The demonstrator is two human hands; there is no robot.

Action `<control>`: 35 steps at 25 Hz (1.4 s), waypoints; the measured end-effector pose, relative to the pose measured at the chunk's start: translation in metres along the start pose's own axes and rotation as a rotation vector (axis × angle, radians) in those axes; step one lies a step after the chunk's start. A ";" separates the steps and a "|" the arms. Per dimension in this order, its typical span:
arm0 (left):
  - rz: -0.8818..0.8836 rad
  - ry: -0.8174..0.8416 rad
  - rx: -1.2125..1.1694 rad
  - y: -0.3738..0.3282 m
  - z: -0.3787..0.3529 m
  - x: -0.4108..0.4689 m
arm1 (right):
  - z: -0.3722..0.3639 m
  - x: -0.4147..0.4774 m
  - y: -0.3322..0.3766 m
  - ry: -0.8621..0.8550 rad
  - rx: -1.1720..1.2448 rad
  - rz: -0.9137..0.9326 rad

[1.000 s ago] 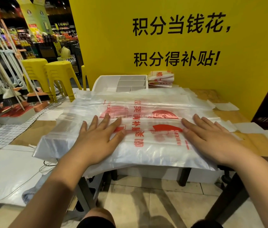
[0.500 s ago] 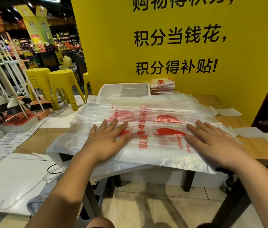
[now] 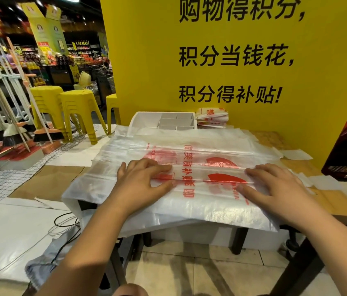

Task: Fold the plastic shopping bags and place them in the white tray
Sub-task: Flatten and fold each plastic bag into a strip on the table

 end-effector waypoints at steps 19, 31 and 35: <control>-0.152 0.148 -0.013 -0.024 0.062 0.002 | 0.035 0.006 0.045 0.073 -0.155 0.364; -0.173 0.076 0.090 -0.013 0.019 0.023 | 0.012 0.029 0.059 -0.055 -0.152 0.256; -0.203 0.116 0.017 -0.045 0.001 0.015 | 0.000 0.022 0.084 -0.047 -0.022 0.313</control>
Point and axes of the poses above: each hand's wrist, its own x-axis towards the middle knuckle, its own z-axis out of the back of the hand, y = z × x, the point moved 6 cm from there along x, towards the middle knuckle, and after that the axes turned 11 degrees about -z, right-handed, at the moved point
